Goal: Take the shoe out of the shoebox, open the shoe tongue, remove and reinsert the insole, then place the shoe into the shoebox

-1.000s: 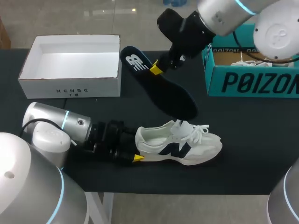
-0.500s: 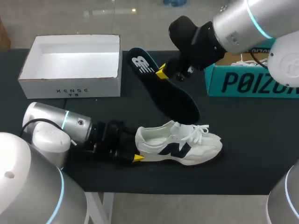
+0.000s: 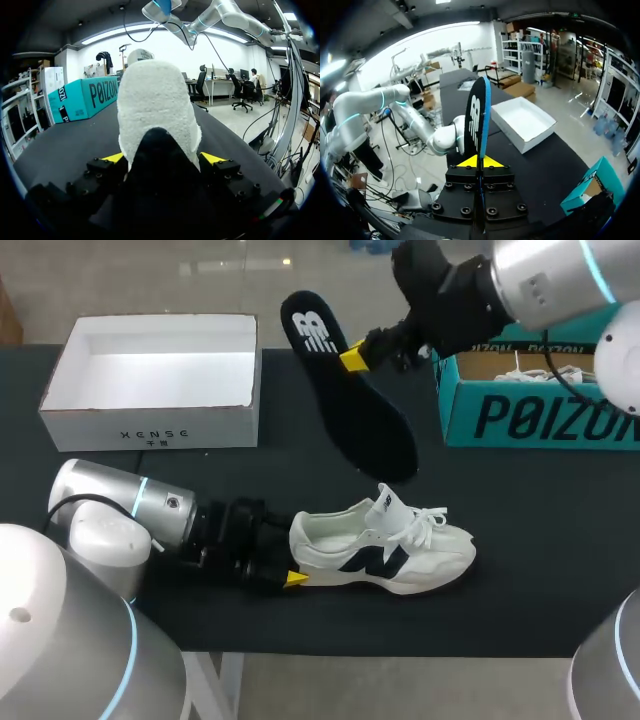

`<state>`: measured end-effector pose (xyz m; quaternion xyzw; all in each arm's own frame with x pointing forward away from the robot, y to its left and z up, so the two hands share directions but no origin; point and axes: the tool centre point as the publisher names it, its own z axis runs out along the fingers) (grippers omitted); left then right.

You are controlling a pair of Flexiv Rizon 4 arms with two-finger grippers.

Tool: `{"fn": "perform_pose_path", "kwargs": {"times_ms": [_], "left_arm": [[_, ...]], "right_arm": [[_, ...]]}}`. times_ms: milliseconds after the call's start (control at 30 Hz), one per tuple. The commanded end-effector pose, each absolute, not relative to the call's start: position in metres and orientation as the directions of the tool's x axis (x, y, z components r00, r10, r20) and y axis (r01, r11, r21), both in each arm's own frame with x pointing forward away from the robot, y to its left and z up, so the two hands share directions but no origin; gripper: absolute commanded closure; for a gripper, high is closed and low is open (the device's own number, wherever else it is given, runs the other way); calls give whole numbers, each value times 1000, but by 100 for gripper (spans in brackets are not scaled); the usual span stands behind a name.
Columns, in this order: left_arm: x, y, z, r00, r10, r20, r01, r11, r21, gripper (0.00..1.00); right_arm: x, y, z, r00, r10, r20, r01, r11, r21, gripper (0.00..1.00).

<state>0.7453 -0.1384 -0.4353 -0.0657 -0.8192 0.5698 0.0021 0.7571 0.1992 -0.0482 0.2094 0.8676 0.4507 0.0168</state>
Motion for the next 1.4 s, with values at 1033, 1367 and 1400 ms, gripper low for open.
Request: {"fn": "perform_pose_path", "kwargs": {"times_ms": [1033, 1367, 1400], "left_arm": [[745, -139, -441, -991, 110, -72, 106, 343, -933, 100], [745, -139, -441, -991, 110, -72, 106, 343, -933, 100], [745, -139, -441, -991, 110, -72, 106, 343, -933, 100]], "right_arm": [[763, 136, 9, -800, 482, 359, 486, 168, 858, 100], [768, 138, 12, -805, 482, 345, 477, 183, 859, 100], [768, 138, 12, -805, 482, 345, 477, 183, 859, 100]]}}
